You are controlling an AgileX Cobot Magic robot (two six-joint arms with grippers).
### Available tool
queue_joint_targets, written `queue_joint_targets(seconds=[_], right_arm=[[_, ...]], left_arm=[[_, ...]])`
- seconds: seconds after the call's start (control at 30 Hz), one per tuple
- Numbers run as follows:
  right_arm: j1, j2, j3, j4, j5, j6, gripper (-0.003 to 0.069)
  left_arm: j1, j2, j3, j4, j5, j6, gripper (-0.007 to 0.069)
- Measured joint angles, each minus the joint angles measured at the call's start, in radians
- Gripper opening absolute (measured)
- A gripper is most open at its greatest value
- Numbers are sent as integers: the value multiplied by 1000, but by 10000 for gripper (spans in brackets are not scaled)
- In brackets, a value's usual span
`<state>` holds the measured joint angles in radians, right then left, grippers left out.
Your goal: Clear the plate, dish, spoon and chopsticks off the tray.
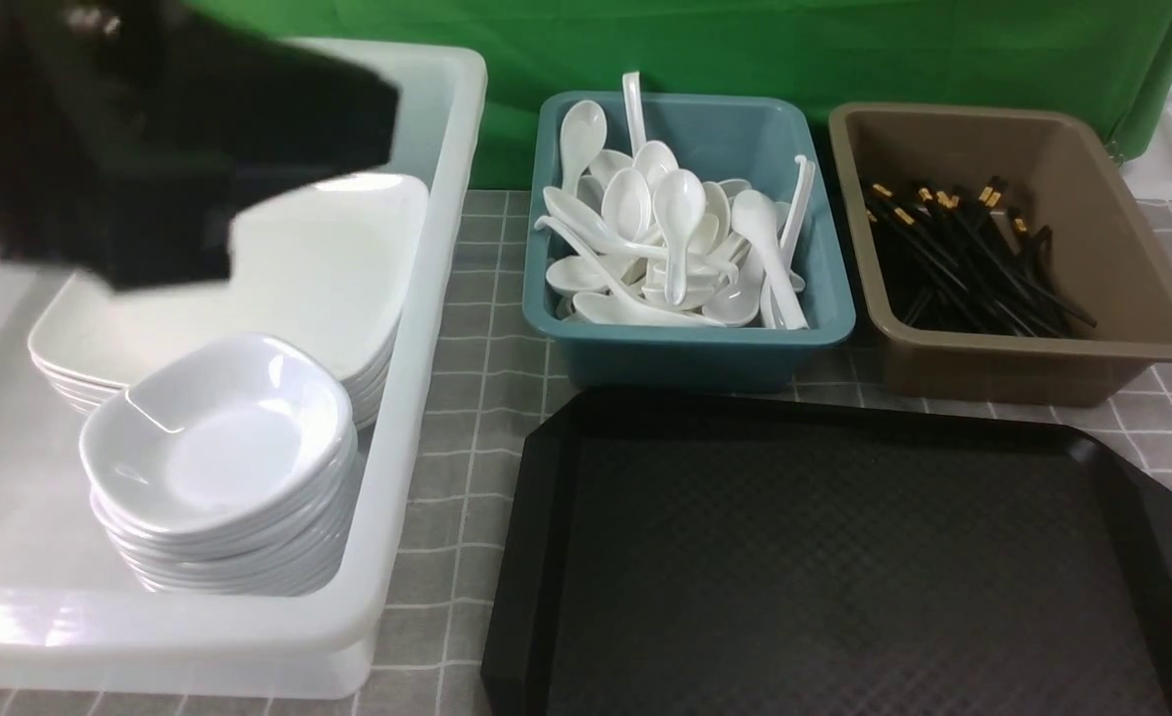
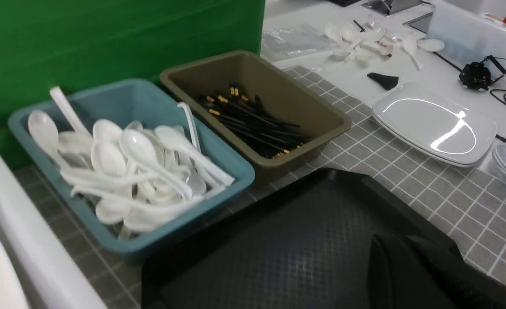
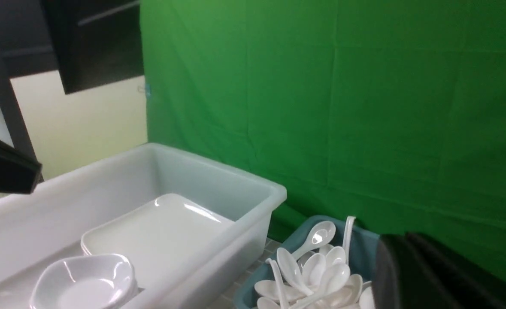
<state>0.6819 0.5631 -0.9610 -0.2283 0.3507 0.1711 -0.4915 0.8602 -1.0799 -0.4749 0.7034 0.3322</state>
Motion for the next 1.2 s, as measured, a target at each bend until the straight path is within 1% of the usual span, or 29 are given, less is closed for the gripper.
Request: queue_joint_targets(seconds=[0.1, 0.2, 0.23, 0.37, 0.43, 0.5, 0.53, 0.57, 0.63, 0.67, 0.8, 0.93, 1.03, 1.1, 1.13, 1.2], right_arm=[[0, -87, 87, -1, -23, -2, 25], [0, -175, 156, -2, -23, -10, 25], [0, -225, 187, -2, -25, -15, 25], [0, -333, 237, -2, -28, -28, 25], [0, -368, 255, -2, -29, -28, 25], [0, -408, 273, -2, -30, -29, 25], [0, -414, 276, -3, -30, -29, 25], [0, -432, 288, -3, -29, -29, 25], [0, -438, 289, -3, -27, -29, 27], [0, -439, 289, -3, -33, -29, 34], [0, -439, 289, -3, -34, -29, 63], [0, -439, 289, -3, -34, -29, 77], [0, -439, 289, -3, -34, -29, 90], [0, -439, 289, -3, -34, -29, 90], [0, -439, 289, -3, -34, -29, 92], [0, -439, 289, -3, -34, -29, 95]], left_arm=[[0, -71, 96, 1, -38, -39, 1], [0, -167, 238, 3, -108, -73, 1], [0, -237, 323, 4, -149, -77, 1], [0, -385, 518, -12, -232, -89, 1], [0, -438, 582, -22, -273, -93, 1], [0, -511, 669, -40, -349, -96, 1], [0, -516, 677, -42, -356, -96, 1], [0, -562, 730, -59, -425, -96, 1], [0, -587, 759, -65, -465, -96, 1], [0, -603, 779, -65, -512, -96, 3], [0, -610, 787, -48, -545, -96, 2], [0, -610, 788, 2, -550, -96, 2], [0, -610, 788, 72, -549, -96, 2], [0, -610, 789, 91, -549, -96, 2], [0, -610, 792, 125, -549, -96, 2], [0, -610, 795, 153, -549, -96, 2]])
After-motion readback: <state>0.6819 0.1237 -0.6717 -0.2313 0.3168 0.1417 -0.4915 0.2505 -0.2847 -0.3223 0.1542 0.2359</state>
